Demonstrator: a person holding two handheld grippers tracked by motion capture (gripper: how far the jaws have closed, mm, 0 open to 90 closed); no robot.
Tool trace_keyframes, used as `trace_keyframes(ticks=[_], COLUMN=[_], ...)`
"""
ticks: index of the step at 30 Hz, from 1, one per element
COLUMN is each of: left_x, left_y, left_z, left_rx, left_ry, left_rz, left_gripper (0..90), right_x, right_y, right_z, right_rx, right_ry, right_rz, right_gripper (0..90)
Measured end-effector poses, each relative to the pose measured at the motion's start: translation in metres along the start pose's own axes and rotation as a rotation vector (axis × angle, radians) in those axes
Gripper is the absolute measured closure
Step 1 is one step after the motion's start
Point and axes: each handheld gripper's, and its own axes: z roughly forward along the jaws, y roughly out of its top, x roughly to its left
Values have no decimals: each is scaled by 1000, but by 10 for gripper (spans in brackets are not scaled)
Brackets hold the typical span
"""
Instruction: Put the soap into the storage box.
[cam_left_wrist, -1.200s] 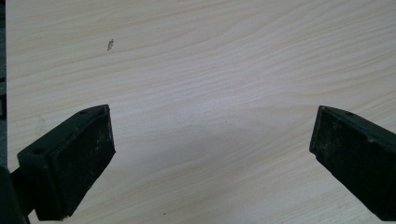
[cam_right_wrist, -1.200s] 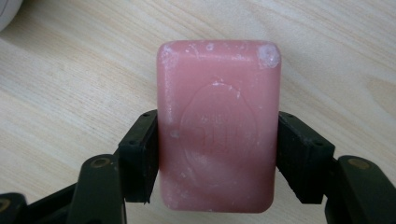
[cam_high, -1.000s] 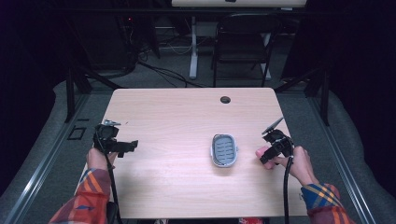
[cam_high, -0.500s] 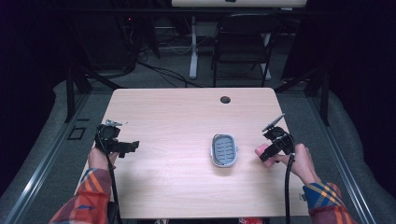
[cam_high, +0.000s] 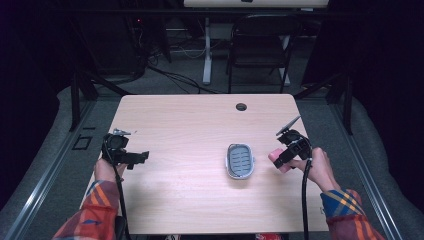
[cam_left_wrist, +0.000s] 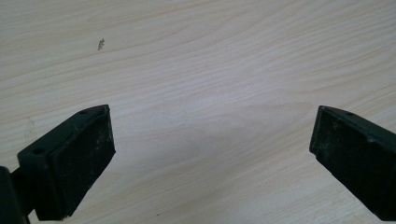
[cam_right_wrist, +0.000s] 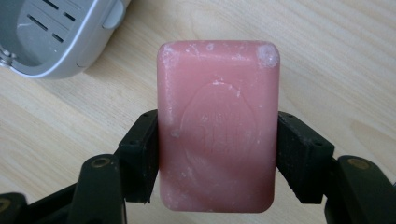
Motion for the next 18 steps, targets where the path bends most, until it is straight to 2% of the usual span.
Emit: trace_keyframes(ticks=[5, 10, 12, 15, 17, 18], left_x=[0, 0, 0, 0, 0, 0], left_y=[0, 0, 1, 1, 0, 1], left_z=[0, 1, 1, 0, 0, 0], left_rx=[5, 7, 10, 10, 4, 5], left_ry=[-5, -6, -9, -7, -5, -4], left_rz=[2, -1, 3, 2, -1, 1], left_gripper=[0, 0, 0, 0, 0, 0], right_x=[3, 6, 7, 7, 9, 9], right_y=[6, 12, 14, 17, 17, 19], right_z=[-3, -6, -6, -8, -7, -8], right_rx=[-16, 6, -9, 13, -8, 6], right_ry=[-7, -9, -6, -9, -6, -6], right_rz=[-6, -25, -23, -35, -26, -39], right_gripper=[374, 374, 374, 374, 373, 374])
